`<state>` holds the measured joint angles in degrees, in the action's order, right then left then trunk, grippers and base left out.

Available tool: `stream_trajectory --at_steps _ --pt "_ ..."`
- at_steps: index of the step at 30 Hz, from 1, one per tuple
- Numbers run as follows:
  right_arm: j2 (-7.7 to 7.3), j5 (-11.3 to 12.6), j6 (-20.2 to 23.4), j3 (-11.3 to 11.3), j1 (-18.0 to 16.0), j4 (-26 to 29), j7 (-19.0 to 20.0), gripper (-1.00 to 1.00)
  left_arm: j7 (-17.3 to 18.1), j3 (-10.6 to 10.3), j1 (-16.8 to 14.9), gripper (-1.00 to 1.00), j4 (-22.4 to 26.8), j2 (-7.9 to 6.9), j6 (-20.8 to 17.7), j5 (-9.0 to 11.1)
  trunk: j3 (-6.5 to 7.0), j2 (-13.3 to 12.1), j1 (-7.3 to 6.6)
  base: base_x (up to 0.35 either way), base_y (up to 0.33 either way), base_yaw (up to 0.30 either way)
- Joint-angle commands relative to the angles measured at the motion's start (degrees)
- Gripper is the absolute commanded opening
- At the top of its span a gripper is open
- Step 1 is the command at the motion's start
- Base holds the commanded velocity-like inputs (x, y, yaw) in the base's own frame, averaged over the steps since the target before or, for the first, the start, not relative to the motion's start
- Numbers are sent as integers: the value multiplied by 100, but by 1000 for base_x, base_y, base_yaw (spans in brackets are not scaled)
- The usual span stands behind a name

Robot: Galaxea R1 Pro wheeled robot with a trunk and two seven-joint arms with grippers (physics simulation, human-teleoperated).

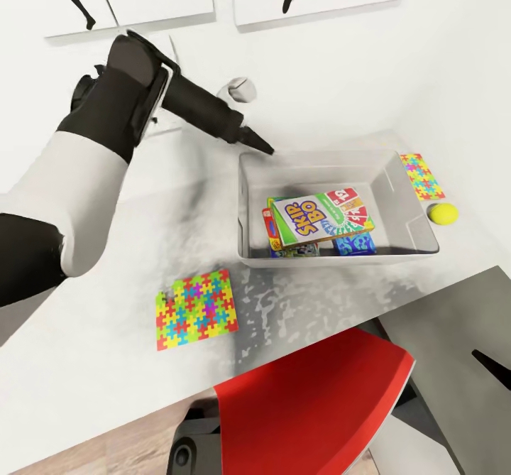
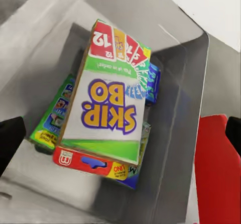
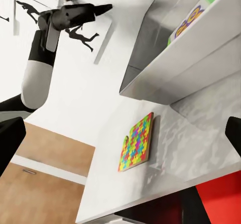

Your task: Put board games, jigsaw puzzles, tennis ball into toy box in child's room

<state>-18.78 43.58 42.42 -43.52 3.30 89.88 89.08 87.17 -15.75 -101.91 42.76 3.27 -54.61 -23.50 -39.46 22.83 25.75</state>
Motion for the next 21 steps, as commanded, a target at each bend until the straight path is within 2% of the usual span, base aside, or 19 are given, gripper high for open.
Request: stream_trajectory --at_steps 1,2,3,5,6,8,9,11,12,13,18,19,21 --pt "-3 20 59 2 4 2 2 100 -34 84 -3 100 31 -84 -122 -56 -7 9 4 0 0 0" --pt "-3 20 59 2 4 0 1 100 -102 161 -4 100 52 -171 -180 -56 -7 9 4 0 0 0" --pt "-3 19 57 2 4 -2 -1 100 -199 318 -4 100 84 -357 -287 -55 -7 9 4 0 0 0" --pt "-3 19 57 2 4 -3 -3 100 -260 468 -1 100 107 -545 -366 -48 -7 9 4 0 0 0" --pt "-3 19 56 2 4 -4 -4 100 -300 588 1 100 135 -719 -419 -39 -7 9 4 0 0 0" --pt "-3 18 56 2 4 -5 -4 100 -319 673 6 100 187 -880 -454 -30 -7 9 4 0 0 0" --pt "-3 17 56 2 4 -5 -4 100 -327 729 24 100 278 -1050 -476 -20 -7 9 4 0 0 0" --pt "-4 16 56 2 4 -5 -5 100 -324 765 44 100 389 -1244 -490 -11 -7 9 4 0 0 0" --pt "-4 14 56 2 4 -5 -5 100 -320 789 66 100 498 -1441 -502 -3 -7 9 4 0 0 0" --pt "-4 13 56 2 4 -5 -5 100 -317 799 75 100 550 -1532 -507 7 -7 9 4 0 0 0" --pt "-3 11 56 2 4 -5 -5 100 -161 829 135 100 715 -1894 -515 79 -7 9 4 0 0 0" --pt "-3 11 56 2 4 -5 -5 100 0 832 185 100 749 -2013 -505 105 -7 9 4 0 0 0" --pt "-3 11 56 2 4 -5 -5 100 205 834 249 100 791 -2125 -490 121 -7 9 4 0 0 0"
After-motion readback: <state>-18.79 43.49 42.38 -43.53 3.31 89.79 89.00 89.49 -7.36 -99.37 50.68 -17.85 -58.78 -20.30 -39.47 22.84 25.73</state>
